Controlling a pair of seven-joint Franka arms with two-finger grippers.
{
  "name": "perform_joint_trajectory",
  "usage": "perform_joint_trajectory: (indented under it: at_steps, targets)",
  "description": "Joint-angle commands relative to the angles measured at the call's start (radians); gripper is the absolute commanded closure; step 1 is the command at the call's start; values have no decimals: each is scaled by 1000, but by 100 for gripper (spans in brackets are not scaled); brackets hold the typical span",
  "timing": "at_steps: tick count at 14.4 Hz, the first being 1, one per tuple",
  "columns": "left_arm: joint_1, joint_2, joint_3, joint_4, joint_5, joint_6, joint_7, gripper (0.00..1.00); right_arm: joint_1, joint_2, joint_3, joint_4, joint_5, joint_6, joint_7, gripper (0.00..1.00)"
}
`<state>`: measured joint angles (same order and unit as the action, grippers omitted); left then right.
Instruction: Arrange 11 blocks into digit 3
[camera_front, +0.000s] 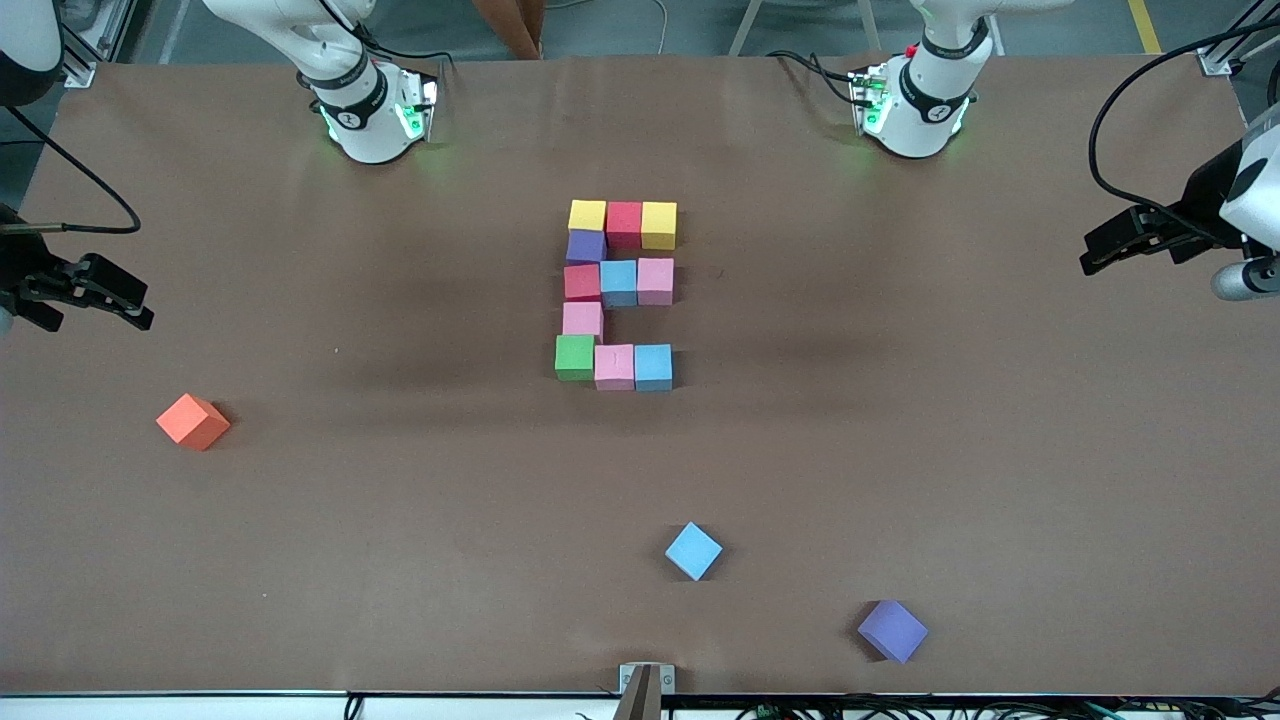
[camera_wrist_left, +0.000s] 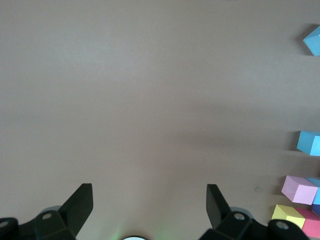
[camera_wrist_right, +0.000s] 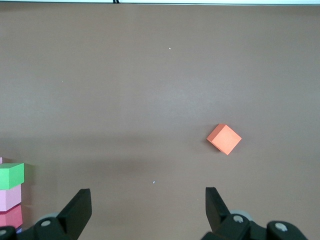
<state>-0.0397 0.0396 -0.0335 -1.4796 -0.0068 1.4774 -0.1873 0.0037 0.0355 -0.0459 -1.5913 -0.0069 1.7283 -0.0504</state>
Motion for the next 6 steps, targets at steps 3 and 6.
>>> perform_joint_trajectory:
  at_steps: [3, 6]
  targets:
    - [14, 3, 7, 24, -12, -6, 29, 0, -8, -20, 6, -19, -12, -3, -6, 0]
    - [6, 16, 9, 31, 4, -3, -1, 0, -7, -20, 6, -19, -12, -3, -6, 0]
